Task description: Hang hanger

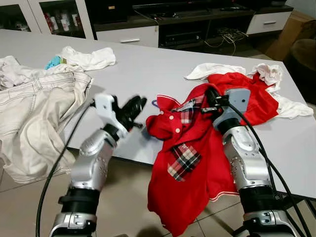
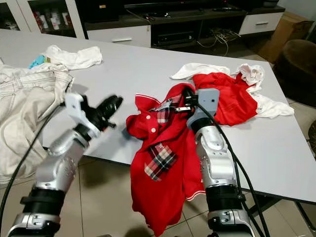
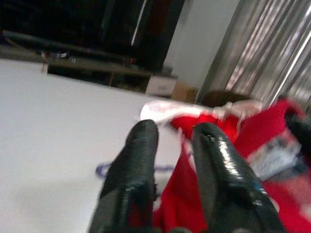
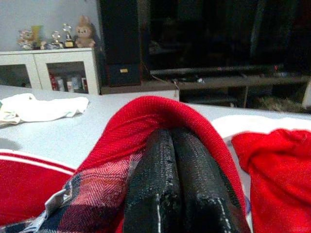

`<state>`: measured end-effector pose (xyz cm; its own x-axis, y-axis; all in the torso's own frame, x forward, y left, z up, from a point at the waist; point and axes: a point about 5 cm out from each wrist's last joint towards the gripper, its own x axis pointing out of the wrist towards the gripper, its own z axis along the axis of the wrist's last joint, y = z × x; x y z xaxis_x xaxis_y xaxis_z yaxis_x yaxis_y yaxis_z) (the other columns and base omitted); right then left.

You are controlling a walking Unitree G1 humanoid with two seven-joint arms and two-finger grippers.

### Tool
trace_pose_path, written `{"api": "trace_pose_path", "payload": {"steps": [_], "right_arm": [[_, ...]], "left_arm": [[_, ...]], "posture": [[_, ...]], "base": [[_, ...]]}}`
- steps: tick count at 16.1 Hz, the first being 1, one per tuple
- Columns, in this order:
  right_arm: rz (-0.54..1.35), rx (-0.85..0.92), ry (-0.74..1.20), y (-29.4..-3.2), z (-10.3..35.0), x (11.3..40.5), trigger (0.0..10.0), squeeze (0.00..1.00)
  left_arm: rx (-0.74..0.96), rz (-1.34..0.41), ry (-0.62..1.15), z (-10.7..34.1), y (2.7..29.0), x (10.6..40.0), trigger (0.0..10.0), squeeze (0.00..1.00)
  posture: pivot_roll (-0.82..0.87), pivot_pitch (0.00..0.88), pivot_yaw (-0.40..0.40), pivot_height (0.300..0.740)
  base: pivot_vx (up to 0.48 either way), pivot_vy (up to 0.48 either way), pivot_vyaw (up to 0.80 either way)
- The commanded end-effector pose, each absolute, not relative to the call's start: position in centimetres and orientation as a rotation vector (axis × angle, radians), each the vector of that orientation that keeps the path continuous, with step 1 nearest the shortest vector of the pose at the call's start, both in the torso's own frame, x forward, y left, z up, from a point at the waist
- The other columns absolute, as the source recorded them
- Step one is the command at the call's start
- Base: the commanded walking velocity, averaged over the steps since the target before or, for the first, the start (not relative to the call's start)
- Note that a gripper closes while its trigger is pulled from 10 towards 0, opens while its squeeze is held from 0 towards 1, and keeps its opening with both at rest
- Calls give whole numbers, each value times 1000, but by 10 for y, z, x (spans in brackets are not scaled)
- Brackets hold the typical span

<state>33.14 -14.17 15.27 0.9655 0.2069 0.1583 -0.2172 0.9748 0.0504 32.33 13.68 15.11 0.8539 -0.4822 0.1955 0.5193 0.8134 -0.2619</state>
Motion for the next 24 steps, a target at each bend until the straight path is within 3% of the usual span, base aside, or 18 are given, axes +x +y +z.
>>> {"api": "trace_pose_path", "payload": {"steps": [1,4,5,6,7,11,12,19,24], "right_arm": [[227,31,-258,-139,173,330,0,0],[257,-27,-303,-130,178,325,0,0],[261,-39,-314,-129,180,324,0,0],[269,-61,-343,-125,183,322,0,0],[277,-67,-366,-123,187,320,0,0],[320,-62,-412,-120,193,314,0,0],[336,-66,-425,-119,194,312,0,0],[427,-153,-467,-119,191,298,0,0],[354,-67,-452,-144,193,303,0,0]], "left_arm": [[-320,-544,-139,157,137,325,10000,1000],[-324,-562,-131,157,137,324,10000,1000],[-324,-581,-120,157,135,323,10000,871],[-290,-619,-95,153,130,321,10000,0],[-270,-625,-84,150,129,320,10000,1000],[-242,-665,-42,142,128,316,10000,1000],[-236,-662,-32,141,130,317,10000,0],[-316,-696,-37,147,134,319,10000,0],[-479,-830,26,145,134,309,10000,0]], "posture": [[-57,0,7,740],[-60,0,10,740],[-61,0,11,740],[-62,0,12,740],[-63,0,13,740],[-62,0,14,740],[-61,0,14,740],[-61,0,14,740],[-64,0,14,740]], "base": [[0,0,0],[0,0,0],[0,0,0],[0,0,0],[0,0,0],[0,0,0],[0,0,0],[0,0,0],[0,0,0]]}}
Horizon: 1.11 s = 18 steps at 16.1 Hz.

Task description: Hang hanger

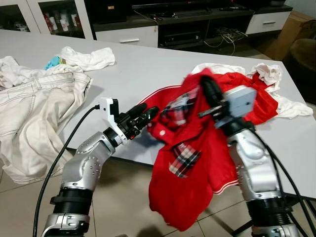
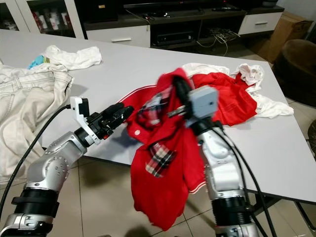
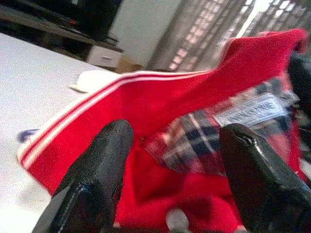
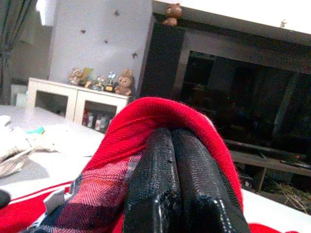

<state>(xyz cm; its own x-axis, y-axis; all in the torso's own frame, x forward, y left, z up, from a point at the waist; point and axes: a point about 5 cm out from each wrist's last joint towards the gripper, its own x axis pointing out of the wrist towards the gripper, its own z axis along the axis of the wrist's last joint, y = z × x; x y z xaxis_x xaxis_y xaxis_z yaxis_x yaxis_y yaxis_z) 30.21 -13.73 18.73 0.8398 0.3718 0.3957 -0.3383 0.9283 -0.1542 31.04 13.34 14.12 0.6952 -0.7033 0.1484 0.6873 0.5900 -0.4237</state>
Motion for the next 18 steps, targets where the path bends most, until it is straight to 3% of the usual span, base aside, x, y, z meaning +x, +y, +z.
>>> {"api": "trace_pose_path", "payload": {"steps": [1,7,9,13,18], "right_arm": [[359,-48,-455,-147,195,303,0,0],[364,26,-452,-153,198,306,0,0],[489,77,-434,-143,198,301,0,0],[511,82,-418,-139,193,299,0,0],[538,290,-369,-148,193,303,0,0]], "left_arm": [[-482,-862,35,145,134,306,10000,0],[-476,-852,37,147,143,307,10000,0],[-488,-802,38,146,153,312,10000,0],[-482,-790,54,142,155,313,10000,0],[-499,-765,94,130,157,311,10000,0]], "posture": [[-64,0,14,740],[-57,0,12,740],[-56,0,14,740],[-56,0,18,740],[-54,0,16,740]], "base": [[0,0,0],[0,0,0],[0,0,0],[0,0,0],[0,0,0]]}}
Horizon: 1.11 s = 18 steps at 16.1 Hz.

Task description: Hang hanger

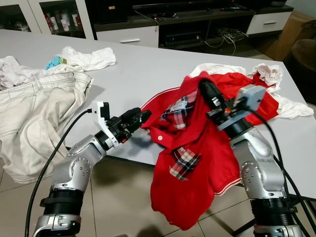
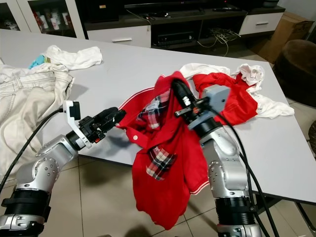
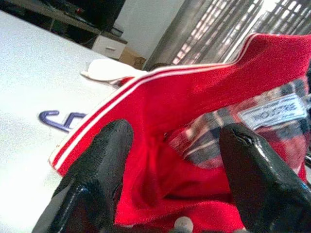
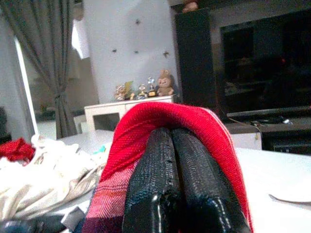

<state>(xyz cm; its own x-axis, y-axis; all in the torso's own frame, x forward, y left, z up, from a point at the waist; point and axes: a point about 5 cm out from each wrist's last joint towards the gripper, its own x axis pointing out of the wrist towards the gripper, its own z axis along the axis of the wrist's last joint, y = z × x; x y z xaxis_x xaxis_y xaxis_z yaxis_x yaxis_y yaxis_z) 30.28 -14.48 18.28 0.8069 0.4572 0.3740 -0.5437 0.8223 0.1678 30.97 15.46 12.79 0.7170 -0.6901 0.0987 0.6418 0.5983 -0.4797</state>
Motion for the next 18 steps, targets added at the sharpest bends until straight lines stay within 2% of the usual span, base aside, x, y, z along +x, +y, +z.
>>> {"api": "trace_pose_path", "payload": {"steps": [1,3,7,13,14,15,16,17,18], "right_arm": [[520,312,-370,-153,194,305,0,0],[523,319,-370,-154,194,305,0,0],[645,447,-346,-148,199,299,0,0],[706,484,-322,-143,197,296,0,0],[693,490,-321,-145,197,297,0,0],[682,511,-324,-148,198,298,0,0],[654,534,-330,-152,198,300,0,0],[611,556,-337,-159,199,303,0,0],[578,576,-343,-165,200,306,0,0]], "left_arm": [[-501,-759,100,128,157,311,10000,0],[-502,-752,102,126,157,311,10000,0],[-543,-726,106,122,158,313,10000,0],[-575,-780,103,122,146,312,10000,0],[-557,-790,98,122,144,311,7373,0],[-478,-783,84,120,144,311,2784,0],[-335,-762,58,120,143,312,0,0],[-232,-730,13,124,144,315,4431,0],[-209,-690,-27,130,147,319,9059,0]], "posture": [[-52,0,15,740],[-54,0,16,740],[-56,0,17,740],[-59,0,24,740],[-59,0,24,740],[-60,0,25,740],[-59,0,26,740],[-57,0,24,740],[-57,0,24,740]], "base": [[0,0,0],[0,0,0],[0,0,0],[0,0,0],[0,0,0],[0,0,0],[0,0,0],[0,0,0],[0,0,0]]}}
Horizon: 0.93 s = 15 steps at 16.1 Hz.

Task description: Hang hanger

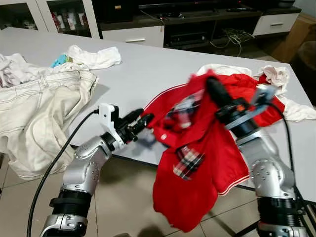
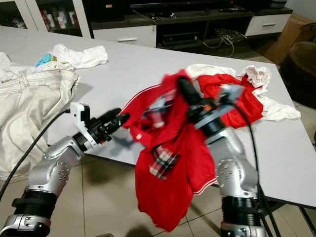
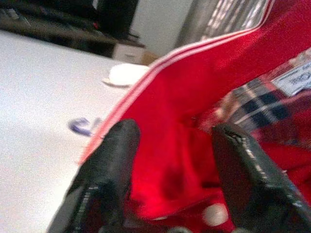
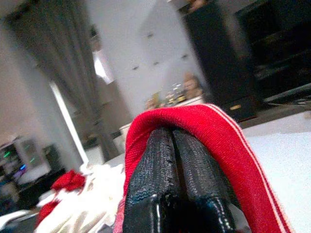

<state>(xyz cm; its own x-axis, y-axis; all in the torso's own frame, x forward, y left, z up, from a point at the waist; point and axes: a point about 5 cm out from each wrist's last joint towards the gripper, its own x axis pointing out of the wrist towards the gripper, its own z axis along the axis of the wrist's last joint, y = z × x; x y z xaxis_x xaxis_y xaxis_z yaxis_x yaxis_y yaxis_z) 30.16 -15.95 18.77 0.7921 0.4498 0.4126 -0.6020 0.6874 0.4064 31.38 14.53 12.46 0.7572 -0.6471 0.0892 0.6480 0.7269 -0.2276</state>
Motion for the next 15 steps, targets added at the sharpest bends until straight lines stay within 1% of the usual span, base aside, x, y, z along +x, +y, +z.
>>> {"api": "trace_pose_path", "payload": {"steps": [1,3,5,6,9,11,13,15], "right_arm": [[555,600,-349,-169,201,308,0,0],[546,653,-358,-174,204,310,0,0],[566,726,-355,-177,205,310,0,0],[607,752,-341,-176,203,308,0,0],[642,810,-327,-173,200,306,0,0],[676,839,-322,-171,201,304,0,0],[765,862,-308,-165,204,297,0,0],[770,876,-312,-167,205,296,0,0]], "left_arm": [[-218,-654,-60,136,151,322,10000,0],[-264,-607,-96,146,162,328,10000,0],[-348,-610,-83,147,172,329,10000,0],[-481,-670,-62,146,172,325,10000,0],[-698,-802,-37,148,161,315,10000,0],[-686,-853,5,141,155,309,10000,0],[-589,-910,79,130,146,303,10000,0],[-552,-890,91,127,147,304,10000,0]], "posture": [[-57,0,24,740],[-55,0,22,740],[-52,0,20,740],[-52,0,20,740],[-52,0,20,740],[-53,0,21,740],[-56,0,23,740],[-59,0,25,740]], "base": [[0,0,0],[0,0,0],[0,0,0],[0,0,0],[0,0,0],[0,0,0],[0,0,0],[0,0,0]]}}
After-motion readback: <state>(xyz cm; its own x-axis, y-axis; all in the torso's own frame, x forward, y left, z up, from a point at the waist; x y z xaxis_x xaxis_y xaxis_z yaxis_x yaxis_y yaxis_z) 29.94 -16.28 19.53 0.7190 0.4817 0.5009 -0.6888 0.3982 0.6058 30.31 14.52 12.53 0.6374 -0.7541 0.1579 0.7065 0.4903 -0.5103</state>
